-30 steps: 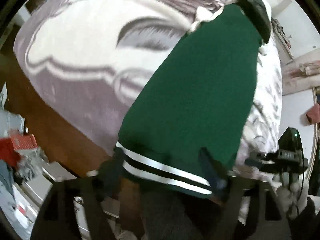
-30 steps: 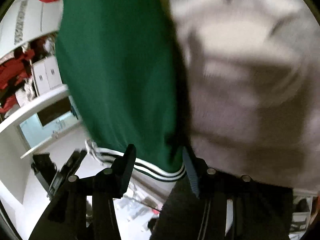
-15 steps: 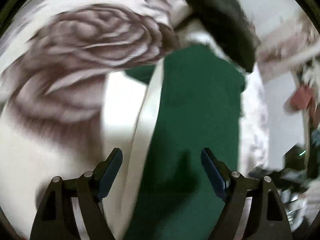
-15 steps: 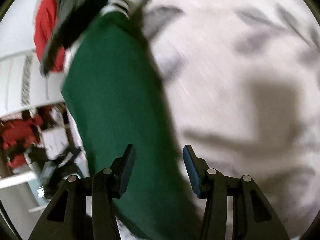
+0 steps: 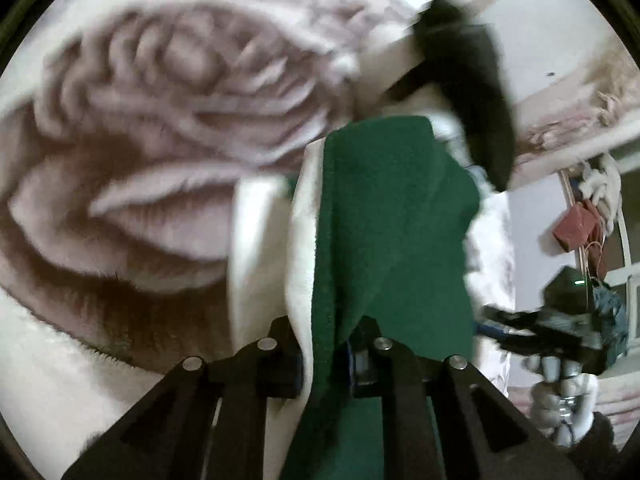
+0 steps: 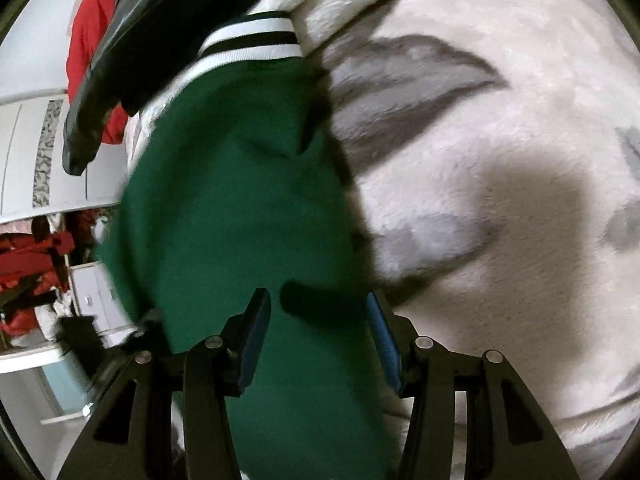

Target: Fold large clothes

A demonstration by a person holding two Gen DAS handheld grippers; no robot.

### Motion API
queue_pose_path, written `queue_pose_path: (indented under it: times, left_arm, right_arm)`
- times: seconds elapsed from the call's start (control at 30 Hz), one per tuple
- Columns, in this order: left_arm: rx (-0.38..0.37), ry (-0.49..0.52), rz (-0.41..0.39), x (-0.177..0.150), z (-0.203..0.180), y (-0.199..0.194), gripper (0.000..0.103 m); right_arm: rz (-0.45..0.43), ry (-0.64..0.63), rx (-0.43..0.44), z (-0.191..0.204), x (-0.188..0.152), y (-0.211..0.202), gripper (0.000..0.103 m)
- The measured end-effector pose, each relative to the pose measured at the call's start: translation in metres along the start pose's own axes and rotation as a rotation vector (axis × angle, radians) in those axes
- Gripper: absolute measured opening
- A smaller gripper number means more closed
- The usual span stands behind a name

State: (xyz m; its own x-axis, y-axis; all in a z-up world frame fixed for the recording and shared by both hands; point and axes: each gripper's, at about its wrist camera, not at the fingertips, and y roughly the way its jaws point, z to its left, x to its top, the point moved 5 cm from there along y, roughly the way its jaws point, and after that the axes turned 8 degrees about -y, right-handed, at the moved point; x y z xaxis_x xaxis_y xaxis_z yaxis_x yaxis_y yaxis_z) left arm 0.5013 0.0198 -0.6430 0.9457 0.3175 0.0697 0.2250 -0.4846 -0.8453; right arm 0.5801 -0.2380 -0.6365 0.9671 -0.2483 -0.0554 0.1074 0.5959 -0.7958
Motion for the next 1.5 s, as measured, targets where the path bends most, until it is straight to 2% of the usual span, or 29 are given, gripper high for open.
queue_pose_path:
  times: [0.03,0.1,0.13,0.23,0.27,0.33,0.37,0.43,0.53,0.6,0.67,0.7,0.77,0.8,0.83,0.87,0.9,0.97,1.0,1.1,1.17,1.27,1.33,1.4,1.47,1.5]
  left_arm:
    - [-0.024,-0.031,0.037,0.000,0.008,0.010,0.019]
    - [-0.105,-0.108,0.085,0.001,0.023,0.019,0.022]
    - [-0.133,-0.122,0.096,0.001,0.025,0.019,0.023]
    - [-0.161,-0.114,0.099,-0.001,0.025,0.017,0.027]
    - [-0.164,-0.114,0.099,-0.002,0.025,0.017,0.028]
    - [-0.180,-0.115,0.108,-0.002,0.024,0.020,0.033]
    - [-0.191,-0.115,0.117,0.000,0.024,0.022,0.036]
    - [-0.189,-0.111,0.126,0.003,0.021,0.021,0.037]
    - [-0.173,-0.117,0.153,0.005,0.010,0.015,0.040]
    - [-0.200,-0.108,0.136,0.011,-0.002,0.006,0.045]
    - [-0.193,-0.092,0.112,0.016,-0.010,-0.001,0.063]
    - [-0.168,-0.081,0.099,0.023,-0.013,0.002,0.066]
    - [-0.104,-0.066,0.057,0.035,-0.014,0.012,0.065]
    - [-0.091,-0.062,0.036,0.041,-0.013,0.017,0.062]
    - [-0.073,-0.061,0.004,0.047,-0.013,0.020,0.029]
    - [-0.066,-0.069,0.012,0.048,-0.012,0.023,0.012]
    - [-0.084,-0.079,0.011,0.049,-0.011,0.020,0.011]
    - [-0.112,-0.063,-0.051,0.049,-0.008,-0.005,0.008]
    - [-0.118,-0.062,-0.058,0.049,-0.001,-0.014,0.008]
    - [-0.120,-0.112,-0.016,0.053,0.029,-0.001,0.008]
    - [-0.134,-0.158,0.056,0.051,0.042,0.020,0.016]
    - [-0.181,-0.210,0.088,0.046,0.040,0.007,0.028]
    - [-0.172,-0.223,0.068,0.037,0.037,-0.015,0.029]
    - [-0.145,-0.198,0.015,0.023,0.036,-0.040,0.034]
    - [-0.052,-0.119,-0.052,-0.004,0.027,-0.069,0.065]
    - [-0.005,-0.069,-0.101,-0.018,0.021,-0.081,0.071]
  right_arm:
    - [-0.006,-0.006,-0.002,0.008,0.004,0.000,0.052]
    - [-0.028,-0.033,0.009,0.025,0.014,-0.004,0.052]
    - [-0.040,-0.047,0.020,0.026,0.012,-0.012,0.052]
    - [-0.078,-0.120,0.040,0.051,0.035,-0.014,0.052]
    - [-0.106,-0.152,0.016,0.062,0.048,-0.011,0.052]
    - [-0.133,-0.147,-0.093,0.059,0.086,0.003,0.051]
    - [-0.110,-0.126,-0.113,0.055,0.104,0.016,0.051]
    - [0.000,-0.067,-0.123,0.043,0.124,0.055,0.052]
    - [-0.009,-0.076,-0.125,0.045,0.126,0.045,0.052]
    - [-0.026,-0.131,-0.112,0.059,0.113,0.023,0.052]
    - [-0.028,-0.128,-0.071,0.048,0.085,-0.002,0.054]
    - [-0.029,-0.128,-0.053,0.033,0.070,-0.015,0.055]
    - [-0.035,-0.130,-0.036,0.027,0.040,-0.034,0.056]
    - [-0.041,-0.123,-0.029,0.023,0.023,-0.041,0.056]
    - [-0.041,-0.116,-0.036,0.016,0.005,-0.045,0.056]
    - [-0.042,-0.111,-0.043,0.012,-0.006,-0.048,0.056]
    - [-0.046,-0.100,-0.045,0.005,-0.023,-0.053,0.056]
    - [-0.038,-0.072,-0.042,-0.004,-0.060,-0.047,0.056]
    - [-0.032,-0.052,-0.037,-0.015,-0.075,-0.048,0.056]
    - [-0.007,0.017,-0.024,-0.040,-0.117,-0.041,0.056]
    - [0.007,0.040,-0.019,-0.043,-0.139,-0.030,0.056]
    - [0.001,0.074,-0.004,-0.052,-0.158,-0.037,0.056]
    - [-0.014,0.080,0.016,-0.047,-0.169,-0.046,0.056]
    - [-0.019,0.073,0.045,-0.036,-0.181,-0.043,0.056]
    - [0.001,0.045,0.065,-0.023,-0.195,-0.043,0.056]
    - [0.020,0.022,0.065,-0.014,-0.201,-0.036,0.056]
